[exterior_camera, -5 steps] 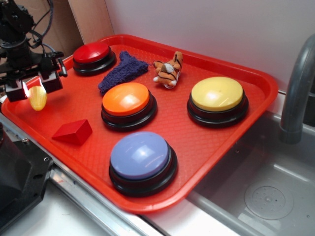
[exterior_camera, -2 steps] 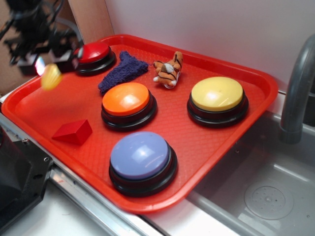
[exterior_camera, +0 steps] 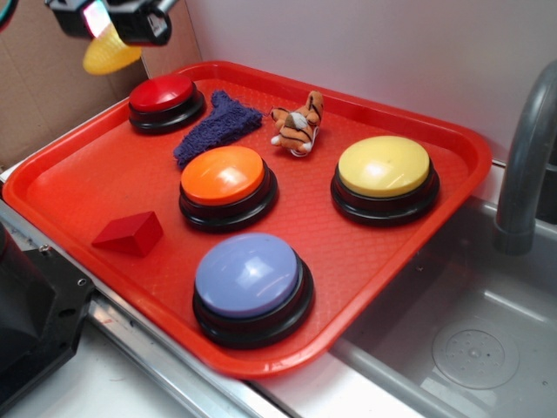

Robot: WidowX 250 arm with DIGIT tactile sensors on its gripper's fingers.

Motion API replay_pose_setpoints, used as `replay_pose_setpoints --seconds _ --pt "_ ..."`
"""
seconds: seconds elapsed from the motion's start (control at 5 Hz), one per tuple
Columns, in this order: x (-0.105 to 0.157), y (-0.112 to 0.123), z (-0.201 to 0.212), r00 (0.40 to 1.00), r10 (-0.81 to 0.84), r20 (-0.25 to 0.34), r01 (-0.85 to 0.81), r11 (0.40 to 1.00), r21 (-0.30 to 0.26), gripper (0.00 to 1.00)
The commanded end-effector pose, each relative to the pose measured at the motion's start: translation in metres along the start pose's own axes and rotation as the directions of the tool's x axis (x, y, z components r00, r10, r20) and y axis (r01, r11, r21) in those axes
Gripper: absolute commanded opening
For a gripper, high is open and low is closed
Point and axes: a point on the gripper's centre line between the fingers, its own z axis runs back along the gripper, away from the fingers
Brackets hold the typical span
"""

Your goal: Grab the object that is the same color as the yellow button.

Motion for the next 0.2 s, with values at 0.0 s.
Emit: replay_pose_setpoints --seconds 0.0 --pt "-0.0247 0.0036 0.0521 0.956 -0.283 0.071 0.284 0.959 -0.005 0.00"
